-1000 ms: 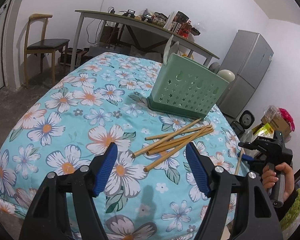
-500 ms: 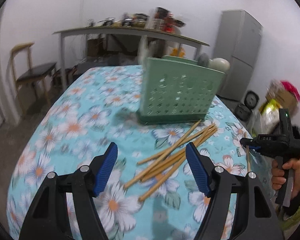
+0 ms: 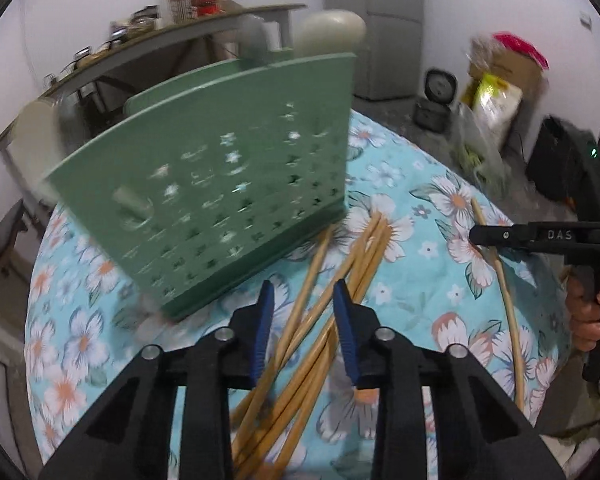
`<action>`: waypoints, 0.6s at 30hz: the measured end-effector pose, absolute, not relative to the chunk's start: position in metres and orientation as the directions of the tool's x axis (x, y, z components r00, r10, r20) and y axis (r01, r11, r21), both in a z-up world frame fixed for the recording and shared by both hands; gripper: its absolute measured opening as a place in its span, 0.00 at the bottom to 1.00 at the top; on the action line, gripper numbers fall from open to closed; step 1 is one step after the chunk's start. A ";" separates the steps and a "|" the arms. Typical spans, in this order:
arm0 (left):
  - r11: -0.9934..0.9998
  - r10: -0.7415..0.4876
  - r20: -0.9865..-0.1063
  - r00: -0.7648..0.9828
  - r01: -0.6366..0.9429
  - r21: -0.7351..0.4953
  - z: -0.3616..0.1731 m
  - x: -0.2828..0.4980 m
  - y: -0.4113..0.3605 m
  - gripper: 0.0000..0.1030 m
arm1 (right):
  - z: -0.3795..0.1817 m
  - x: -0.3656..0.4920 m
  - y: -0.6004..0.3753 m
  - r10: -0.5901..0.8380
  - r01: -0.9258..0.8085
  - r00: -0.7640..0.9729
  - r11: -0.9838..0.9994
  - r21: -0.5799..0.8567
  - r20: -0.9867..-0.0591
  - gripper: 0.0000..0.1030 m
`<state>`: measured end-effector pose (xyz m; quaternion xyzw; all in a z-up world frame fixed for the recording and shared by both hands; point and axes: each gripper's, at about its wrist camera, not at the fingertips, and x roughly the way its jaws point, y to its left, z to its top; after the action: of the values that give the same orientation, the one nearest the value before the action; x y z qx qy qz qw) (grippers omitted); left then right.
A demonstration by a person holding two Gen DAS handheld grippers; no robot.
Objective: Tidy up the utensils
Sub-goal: 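Lift the chopstick with the right tool while the left tool grasps another chopstick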
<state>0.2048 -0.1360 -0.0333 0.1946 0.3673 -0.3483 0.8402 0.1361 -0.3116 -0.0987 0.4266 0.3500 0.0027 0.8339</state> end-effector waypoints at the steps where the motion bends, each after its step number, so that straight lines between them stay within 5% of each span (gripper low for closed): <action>1: 0.674 -0.432 -0.759 0.486 0.734 0.086 -0.034 0.206 -0.141 0.25 | -0.099 0.136 -0.312 0.307 0.291 0.756 0.634 0.716 -0.579 0.18; 18: 0.629 -0.304 -0.844 0.442 0.758 0.171 -0.062 0.237 -0.193 0.12 | -0.104 0.136 -0.318 0.337 0.258 0.766 0.619 0.742 -0.548 0.18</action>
<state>0.2366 -0.1929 -0.0618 0.2758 0.4120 -0.3305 0.8031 0.1356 -0.3177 -0.1038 0.4359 0.3414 0.0235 0.8324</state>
